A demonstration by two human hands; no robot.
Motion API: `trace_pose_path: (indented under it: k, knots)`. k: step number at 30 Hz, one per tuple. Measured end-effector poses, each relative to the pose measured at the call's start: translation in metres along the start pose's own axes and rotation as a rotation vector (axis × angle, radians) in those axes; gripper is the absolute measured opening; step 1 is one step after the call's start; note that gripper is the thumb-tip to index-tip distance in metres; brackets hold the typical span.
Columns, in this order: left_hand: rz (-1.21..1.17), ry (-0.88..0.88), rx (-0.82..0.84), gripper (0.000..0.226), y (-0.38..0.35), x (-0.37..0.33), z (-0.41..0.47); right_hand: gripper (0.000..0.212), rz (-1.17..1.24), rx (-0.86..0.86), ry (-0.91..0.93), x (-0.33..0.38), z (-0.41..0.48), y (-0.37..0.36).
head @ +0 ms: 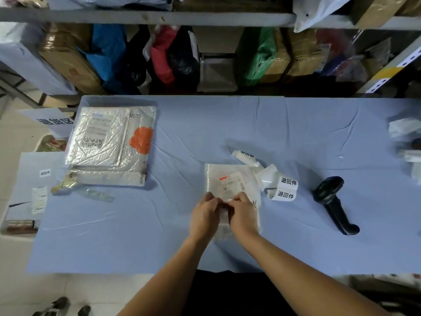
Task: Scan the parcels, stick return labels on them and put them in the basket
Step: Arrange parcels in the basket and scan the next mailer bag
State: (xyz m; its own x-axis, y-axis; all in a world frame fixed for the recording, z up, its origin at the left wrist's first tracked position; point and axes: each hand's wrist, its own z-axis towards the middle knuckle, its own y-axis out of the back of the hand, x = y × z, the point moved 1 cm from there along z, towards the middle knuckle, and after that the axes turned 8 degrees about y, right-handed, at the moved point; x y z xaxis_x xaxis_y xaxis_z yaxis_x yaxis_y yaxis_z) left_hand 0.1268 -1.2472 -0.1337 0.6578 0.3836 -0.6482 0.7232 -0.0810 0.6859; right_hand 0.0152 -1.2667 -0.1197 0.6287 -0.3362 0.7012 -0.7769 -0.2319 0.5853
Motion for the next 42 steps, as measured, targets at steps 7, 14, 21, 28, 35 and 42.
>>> trace_pose_path:
  k: [7,14,21,28,35,42]
  knots:
    - [0.084,0.307,-0.061,0.040,0.014,0.005,0.007,0.012,-0.467,-0.031,0.096,-0.009,-0.001,0.008]
    - [-0.248,0.478,0.029,0.033,0.017,0.005,0.009,0.051,-0.204,-0.120,-0.085,-0.024,0.006,0.040]
    - [-0.317,0.448,-0.093,0.023,0.029,0.015,-0.026,0.033,-0.053,0.001,0.013,-0.018,-0.002,0.052]
    - [-0.401,0.488,-0.564,0.038,0.091,0.051,-0.119,0.043,0.131,0.280,0.222,0.029,-0.049,0.006]
    - [-0.366,0.584,-0.829,0.041,0.166,0.118,-0.210,0.046,0.106,0.488,0.425,0.096,-0.124,-0.075]
    - [-0.509,0.596,-0.939,0.047,0.239,0.225,-0.263,0.042,0.070,0.621,0.469,0.159,-0.194,-0.182]
